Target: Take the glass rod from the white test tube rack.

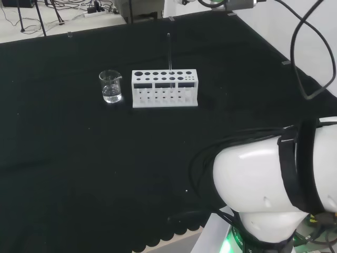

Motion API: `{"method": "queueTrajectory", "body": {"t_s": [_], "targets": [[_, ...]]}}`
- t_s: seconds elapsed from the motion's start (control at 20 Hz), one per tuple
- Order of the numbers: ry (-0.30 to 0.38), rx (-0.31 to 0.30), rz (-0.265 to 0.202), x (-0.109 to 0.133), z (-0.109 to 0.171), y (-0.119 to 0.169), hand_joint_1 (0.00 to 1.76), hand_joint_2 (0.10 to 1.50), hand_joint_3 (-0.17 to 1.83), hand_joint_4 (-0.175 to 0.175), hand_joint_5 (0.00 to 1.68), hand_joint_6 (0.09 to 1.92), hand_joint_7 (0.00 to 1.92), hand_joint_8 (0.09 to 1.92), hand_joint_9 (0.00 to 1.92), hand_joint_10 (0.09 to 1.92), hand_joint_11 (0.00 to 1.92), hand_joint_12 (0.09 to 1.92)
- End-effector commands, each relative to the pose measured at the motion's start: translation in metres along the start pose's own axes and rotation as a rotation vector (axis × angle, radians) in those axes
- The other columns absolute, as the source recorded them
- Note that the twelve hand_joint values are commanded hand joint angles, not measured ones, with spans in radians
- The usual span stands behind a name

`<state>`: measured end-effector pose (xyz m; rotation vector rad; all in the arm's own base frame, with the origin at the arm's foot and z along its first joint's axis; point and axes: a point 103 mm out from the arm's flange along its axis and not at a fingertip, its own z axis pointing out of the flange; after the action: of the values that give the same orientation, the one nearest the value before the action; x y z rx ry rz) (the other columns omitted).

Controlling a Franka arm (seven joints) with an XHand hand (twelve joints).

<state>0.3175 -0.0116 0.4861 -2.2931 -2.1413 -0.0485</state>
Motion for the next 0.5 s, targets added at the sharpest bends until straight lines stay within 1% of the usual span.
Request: {"method": "queueTrajectory", "body": {"t_s": [0.05, 0.1, 0.15, 0.4, 0.5], "targets": [[-0.014, -0.031, -0.016, -0.008, -0.005, 0.04, 0.79, 0.71, 0.68, -0.117, 0.25, 0.09, 0.27, 0.84, 0.41, 0.84, 0.2, 1.43], [-0.021, -0.026, -0.02, -0.008, -0.005, 0.045, 0.79, 0.71, 0.68, -0.117, 0.26, 0.09, 0.29, 0.84, 0.43, 0.83, 0.21, 1.42], [-0.035, -0.02, 0.004, -0.009, -0.005, 0.052, 0.79, 0.71, 0.68, -0.117, 0.27, 0.09, 0.3, 0.84, 0.45, 0.82, 0.21, 1.42], [-0.011, -0.008, -0.025, -0.015, 0.007, 0.086, 0.78, 0.73, 0.67, -0.117, 0.29, 0.09, 0.37, 0.84, 0.53, 0.81, 0.23, 1.41], [-0.007, 0.001, -0.034, -0.023, 0.016, 0.099, 0.78, 0.73, 0.67, -0.118, 0.3, 0.09, 0.39, 0.84, 0.55, 0.81, 0.24, 1.41]]}}
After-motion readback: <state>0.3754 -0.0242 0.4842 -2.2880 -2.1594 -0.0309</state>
